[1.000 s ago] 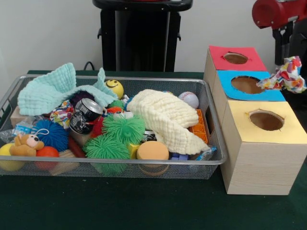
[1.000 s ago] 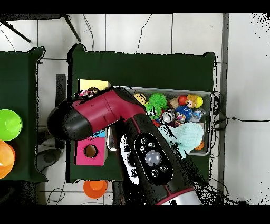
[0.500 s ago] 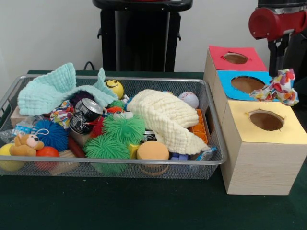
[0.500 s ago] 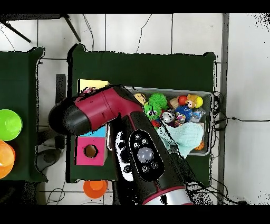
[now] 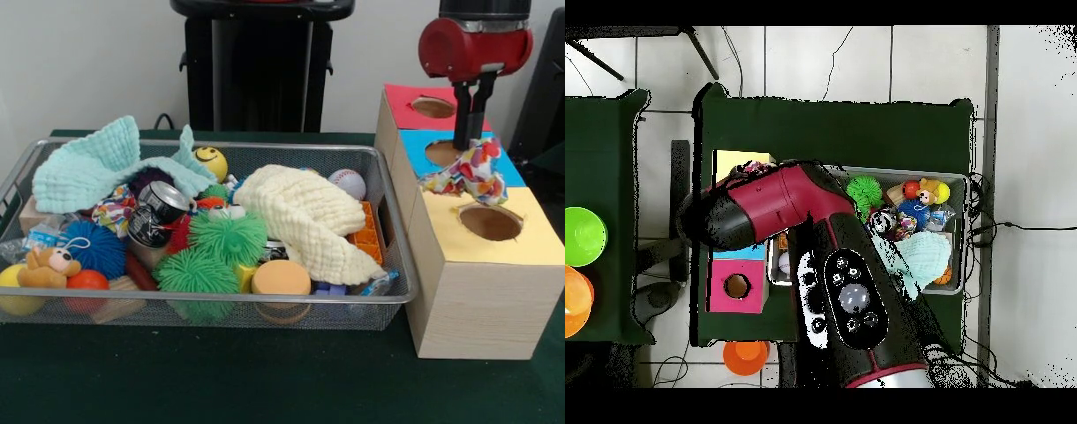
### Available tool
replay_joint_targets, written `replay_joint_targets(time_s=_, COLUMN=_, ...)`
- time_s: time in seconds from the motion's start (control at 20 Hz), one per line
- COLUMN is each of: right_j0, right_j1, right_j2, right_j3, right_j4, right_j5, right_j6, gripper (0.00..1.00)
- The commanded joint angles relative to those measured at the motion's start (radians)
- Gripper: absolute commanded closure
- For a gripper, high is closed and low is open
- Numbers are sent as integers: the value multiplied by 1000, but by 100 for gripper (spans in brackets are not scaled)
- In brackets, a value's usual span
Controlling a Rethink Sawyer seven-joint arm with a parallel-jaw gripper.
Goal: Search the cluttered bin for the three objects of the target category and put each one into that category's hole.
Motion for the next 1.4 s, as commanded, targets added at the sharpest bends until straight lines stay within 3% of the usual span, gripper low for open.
replay_joint_targets(time_s=0.05, right_j0=17, right_j1=71, right_j2=-76, right_j3=-28, right_j4=-3, right_j5=18, right_j6=169, gripper=100)
replay_joint_targets(time_s=0.65, right_j0=114, right_j1=143, right_j2=-139, right_j3=-84, right_j4=61, right_j5=3, right_j6=247, gripper=100)
replay_joint_targets(time_s=1.4, right_j0=155, right_j1=171, right_j2=-201, right_j3=-98, right_j4=116, right_j5=-18, right_j6=220, gripper=100)
